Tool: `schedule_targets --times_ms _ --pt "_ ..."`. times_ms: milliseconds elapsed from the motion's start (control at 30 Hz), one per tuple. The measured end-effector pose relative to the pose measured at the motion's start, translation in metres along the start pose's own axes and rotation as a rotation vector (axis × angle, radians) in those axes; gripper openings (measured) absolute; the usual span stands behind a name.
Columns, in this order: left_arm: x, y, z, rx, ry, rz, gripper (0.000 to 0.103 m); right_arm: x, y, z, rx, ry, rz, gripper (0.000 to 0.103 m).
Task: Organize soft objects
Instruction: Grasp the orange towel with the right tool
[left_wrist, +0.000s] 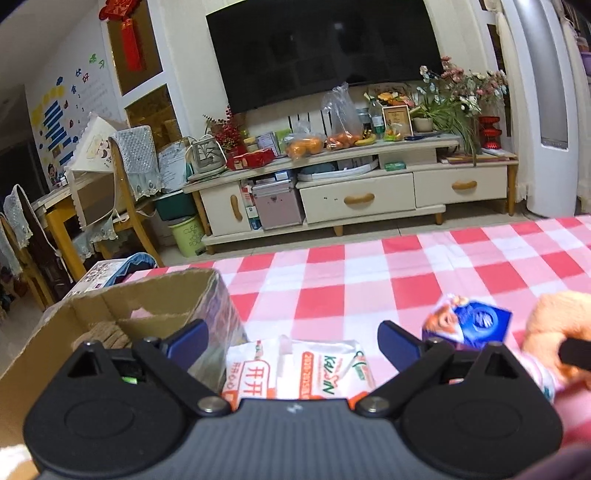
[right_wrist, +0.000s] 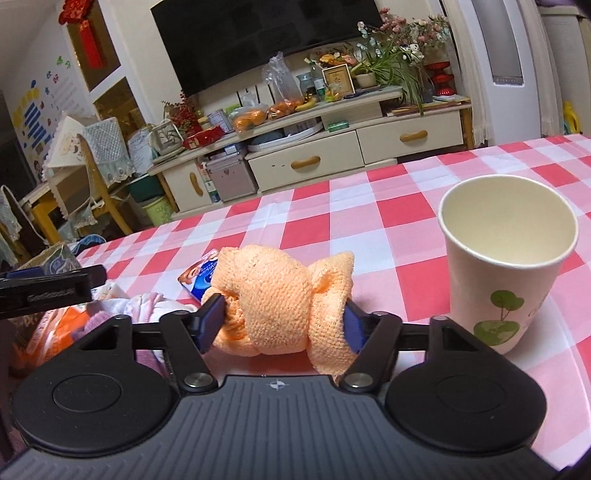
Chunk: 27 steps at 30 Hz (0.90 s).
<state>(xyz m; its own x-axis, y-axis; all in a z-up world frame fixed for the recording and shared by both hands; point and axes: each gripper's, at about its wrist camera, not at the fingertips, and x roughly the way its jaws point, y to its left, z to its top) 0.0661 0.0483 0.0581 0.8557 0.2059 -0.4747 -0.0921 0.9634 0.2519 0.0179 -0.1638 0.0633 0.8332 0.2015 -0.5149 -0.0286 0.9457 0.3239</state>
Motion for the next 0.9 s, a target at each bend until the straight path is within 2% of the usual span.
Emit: schedule_targets --times_ms 200,333,533,767,867,900 --pt "-0.018 0.004 -0.009 0.007 0.007 -0.034 0.098 -0.012 -0.001 -0.005 -0.032 0.011 -0.003 0.064" --pt "-0.034 0.010 -0.010 -0.041 -0.010 -0.081 0.098 -0.025 -0.006 -0.009 -0.042 0.019 -0.005 0.064" --pt "-0.079 0.002 -0.015 0.001 -0.071 -0.182 0.098 -0.046 -0.015 -0.016 -0.070 0.009 -0.014 0.062" --pt "-0.111 -0.021 -0.043 0.076 -0.030 -0.344 0.098 -0.064 -0.026 -0.023 -0.088 0.011 -0.046 0.062" --pt "-0.106 -0.033 -0.055 0.092 -0.001 -0.373 0.098 -0.065 -0.028 -0.027 -0.095 0.018 -0.050 0.064" --pt "-0.102 -0.037 -0.059 0.099 0.013 -0.380 0.098 -0.064 -0.027 -0.027 -0.097 0.021 -0.051 0.068"
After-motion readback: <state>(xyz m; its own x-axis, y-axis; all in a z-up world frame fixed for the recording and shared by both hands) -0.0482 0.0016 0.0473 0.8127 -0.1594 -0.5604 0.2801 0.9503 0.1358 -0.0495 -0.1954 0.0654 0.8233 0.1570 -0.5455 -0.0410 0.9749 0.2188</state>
